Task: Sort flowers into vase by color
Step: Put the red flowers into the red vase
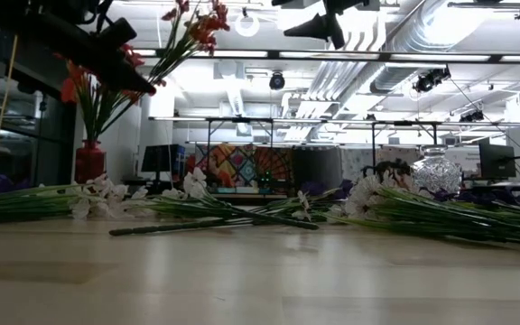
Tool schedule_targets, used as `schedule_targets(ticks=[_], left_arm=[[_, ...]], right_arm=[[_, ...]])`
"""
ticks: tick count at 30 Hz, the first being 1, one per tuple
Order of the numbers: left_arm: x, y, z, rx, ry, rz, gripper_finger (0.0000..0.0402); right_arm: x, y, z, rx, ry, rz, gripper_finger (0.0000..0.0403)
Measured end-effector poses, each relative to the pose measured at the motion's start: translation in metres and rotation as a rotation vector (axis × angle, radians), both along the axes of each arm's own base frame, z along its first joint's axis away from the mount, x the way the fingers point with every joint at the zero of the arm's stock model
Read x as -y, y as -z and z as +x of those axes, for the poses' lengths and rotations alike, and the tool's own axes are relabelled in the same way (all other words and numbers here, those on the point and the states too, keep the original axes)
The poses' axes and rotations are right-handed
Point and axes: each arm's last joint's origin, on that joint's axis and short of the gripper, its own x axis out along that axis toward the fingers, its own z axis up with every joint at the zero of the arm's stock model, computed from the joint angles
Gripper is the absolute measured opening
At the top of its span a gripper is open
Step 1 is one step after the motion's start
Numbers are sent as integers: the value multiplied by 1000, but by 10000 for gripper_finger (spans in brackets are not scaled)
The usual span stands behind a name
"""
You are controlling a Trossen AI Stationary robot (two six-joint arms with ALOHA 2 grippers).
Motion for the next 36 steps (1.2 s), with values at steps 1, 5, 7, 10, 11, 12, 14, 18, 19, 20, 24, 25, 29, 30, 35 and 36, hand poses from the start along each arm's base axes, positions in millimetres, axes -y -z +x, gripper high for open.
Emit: schedule_targets(ticks=[1, 5, 7, 10, 11, 12, 14, 18, 19, 20, 24, 25, 29, 30, 35, 36], left_arm=[[-1, 0, -1, -2, -9, -2, 0], [-3, 0, -5, 12, -35, -10, 0], [-2, 0, -5, 16, -36, -18, 0], [-1, 6, -6, -23, -38, -68, 0], [-1, 8, -7, -39, -40, -89, 0], [0, 10, -7, -49, -42, -102, 0], [0, 11, -7, -47, -46, -99, 0], [1, 20, -10, 8, -67, -48, 0], [2, 22, -11, 27, -75, -42, 0], [3, 23, -12, 49, -83, -33, 0], [6, 22, -14, 117, -75, 13, 0], [7, 19, -14, 136, -67, 27, 0], [11, 3, -14, 178, -28, 71, 0], [12, 0, -14, 180, -24, 84, 0], [11, 7, -15, 164, -76, 75, 0], [11, 10, -15, 162, -88, 75, 0]], right_arm=[[0, 1, 1, -3, 0, 2, 286], [1, 3, 2, -10, 7, 4, 286], [1, 2, 2, -6, 27, 6, 286], [1, 2, 2, -7, 38, 6, 286], [1, 2, 2, -6, 39, 6, 286], [2, 2, 2, -6, 40, 5, 286], [2, 2, 2, -6, 40, 5, 286], [2, 2, 2, -3, 44, 16, 286], [2, 2, 2, -1, 45, 23, 286], [2, 2, 2, 1, 47, 28, 286], [2, 2, 2, 1, 47, 29, 286], [2, 2, 2, 1, 47, 29, 286], [2, 2, 2, 1, 48, 29, 286], [2, 2, 2, 1, 48, 29, 286], [2, 2, 2, 1, 49, 28, 286], [2, 2, 2, 1, 49, 28, 286]])
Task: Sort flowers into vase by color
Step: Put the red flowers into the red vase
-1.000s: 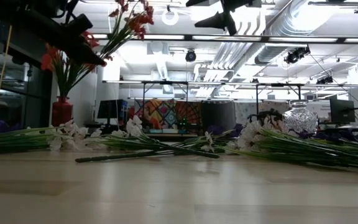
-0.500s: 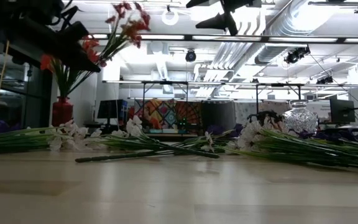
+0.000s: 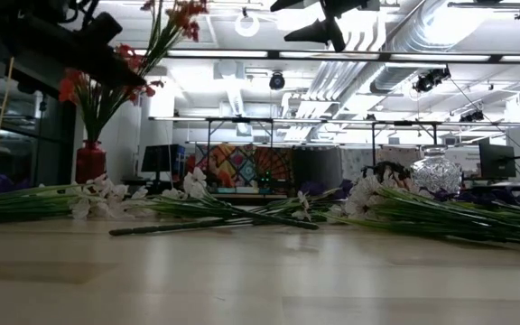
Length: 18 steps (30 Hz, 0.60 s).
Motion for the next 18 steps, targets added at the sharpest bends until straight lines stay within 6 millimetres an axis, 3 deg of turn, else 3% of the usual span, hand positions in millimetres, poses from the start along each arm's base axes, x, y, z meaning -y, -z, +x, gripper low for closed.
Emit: schedule_targets(ticks=[6, 18], left_arm=[[-1, 15, -1, 25, -61, 37, 0], [0, 10, -7, 84, -156, 90, 0]], right_arm=[[0, 0, 0, 0, 0, 0, 286], [0, 0, 0, 0, -1, 1, 286]])
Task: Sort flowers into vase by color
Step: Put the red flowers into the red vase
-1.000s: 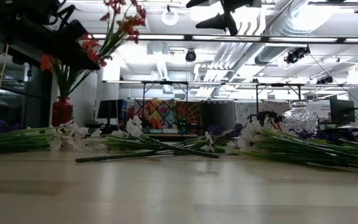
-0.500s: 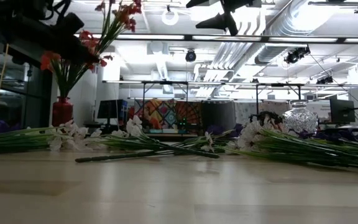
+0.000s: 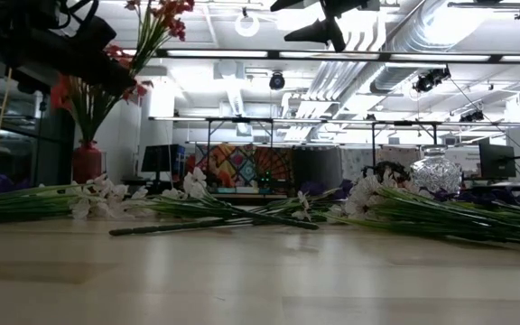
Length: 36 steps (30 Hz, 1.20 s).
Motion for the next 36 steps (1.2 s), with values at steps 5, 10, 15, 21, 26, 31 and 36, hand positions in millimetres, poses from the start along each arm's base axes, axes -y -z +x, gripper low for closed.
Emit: schedule_targets(ticks=[5, 10, 15, 21, 26, 31, 36], left_arm=[[0, 2, 0, 33, 2, -38, 0], [0, 3, 0, 54, -6, -66, 0], [-1, 3, -1, 58, -48, -68, 0], [0, 13, -2, 74, -51, -80, 0], [0, 16, -2, 134, -43, -23, 0], [1, 13, -2, 140, -19, -4, 0], [1, 12, -2, 139, -6, 17, 0]], right_arm=[[0, 0, 0, 0, 0, 0, 286], [0, 0, 0, 0, -1, 0, 286], [0, 0, 0, 0, -1, 0, 286], [0, 0, 0, 0, -3, 1, 286], [0, 0, 0, 5, 1, 18, 286], [0, 0, 0, 3, 1, 18, 286], [0, 0, 0, 3, 1, 17, 286]])
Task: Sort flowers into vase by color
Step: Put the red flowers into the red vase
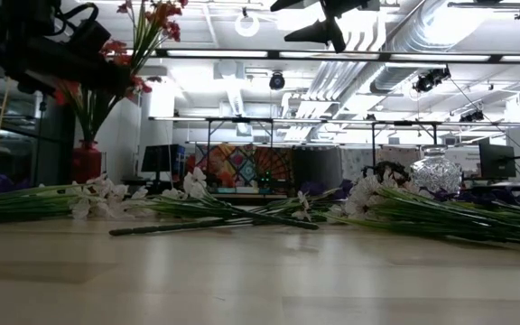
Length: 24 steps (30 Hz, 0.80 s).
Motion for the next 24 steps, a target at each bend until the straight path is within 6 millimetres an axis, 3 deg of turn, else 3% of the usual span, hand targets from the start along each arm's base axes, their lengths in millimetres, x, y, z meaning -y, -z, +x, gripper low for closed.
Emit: schedule_targets(ticks=[24], left_arm=[[-8, 6, -2, -4, -58, -50, 0]], right_arm=[[0, 0, 0, -1, 1, 1, 286]])
